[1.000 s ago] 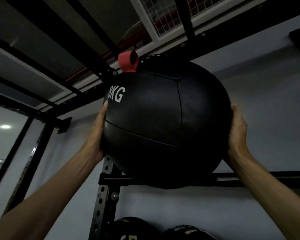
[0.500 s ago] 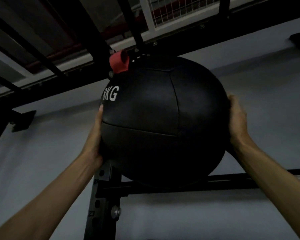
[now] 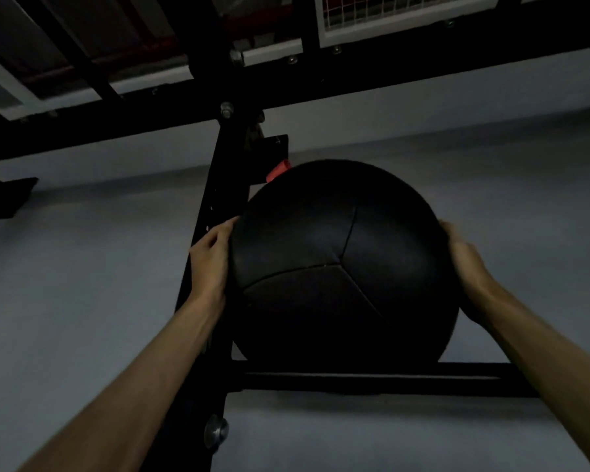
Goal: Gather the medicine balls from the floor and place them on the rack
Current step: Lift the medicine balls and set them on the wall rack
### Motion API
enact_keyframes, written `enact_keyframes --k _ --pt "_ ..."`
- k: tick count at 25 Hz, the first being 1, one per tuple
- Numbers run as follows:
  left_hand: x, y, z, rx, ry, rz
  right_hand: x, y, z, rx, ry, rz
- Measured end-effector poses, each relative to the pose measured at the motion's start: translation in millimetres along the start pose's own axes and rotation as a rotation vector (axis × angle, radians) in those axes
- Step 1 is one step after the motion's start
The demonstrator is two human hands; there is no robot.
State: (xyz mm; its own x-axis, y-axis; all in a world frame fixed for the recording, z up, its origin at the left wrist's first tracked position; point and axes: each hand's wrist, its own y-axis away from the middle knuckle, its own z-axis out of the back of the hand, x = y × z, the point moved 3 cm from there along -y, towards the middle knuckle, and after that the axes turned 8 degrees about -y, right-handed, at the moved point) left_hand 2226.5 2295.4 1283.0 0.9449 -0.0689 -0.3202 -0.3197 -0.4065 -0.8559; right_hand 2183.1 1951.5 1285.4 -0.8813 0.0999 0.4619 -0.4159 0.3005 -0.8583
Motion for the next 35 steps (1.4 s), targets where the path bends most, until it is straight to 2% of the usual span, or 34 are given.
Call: enact_keyframes --k 5,9,13,17,21,23,25,28,35 --pt "5 -2 -4 -0.028 -0.014 -0.013 2 2 -3 -0.003 -0.002 -0.021" --pt "-3 2 -3 -0.016 -0.060 0.003 6 11 -2 0.001 -0.051 -0.109" --pt "-3 8 5 0.009 -0.206 0.033 12 36 10 -0.013 0.099 -0.084" --pt "-31 54 2 -0.119 -0.368 -0.166 16 55 36 -0.044 0.337 0.060" --pt "-85 126 -41 -0.136 -0.546 -0.559 59 92 74 0.032 0.564 0.251" --pt "-106 164 -82 -0.058 -0.657 -0.678 81 113 109 0.071 0.653 0.259" --pt "-115 201 -126 0.076 -0.659 -0.673 98 134 149 0.126 0.758 0.224" --pt "-127 275 -209 0.316 -0.575 -0.533 131 168 243 0.178 0.944 0.128" --pt "-167 497 -398 0.757 -0.533 -0.263 208 261 478 0.163 1.319 -0.118"
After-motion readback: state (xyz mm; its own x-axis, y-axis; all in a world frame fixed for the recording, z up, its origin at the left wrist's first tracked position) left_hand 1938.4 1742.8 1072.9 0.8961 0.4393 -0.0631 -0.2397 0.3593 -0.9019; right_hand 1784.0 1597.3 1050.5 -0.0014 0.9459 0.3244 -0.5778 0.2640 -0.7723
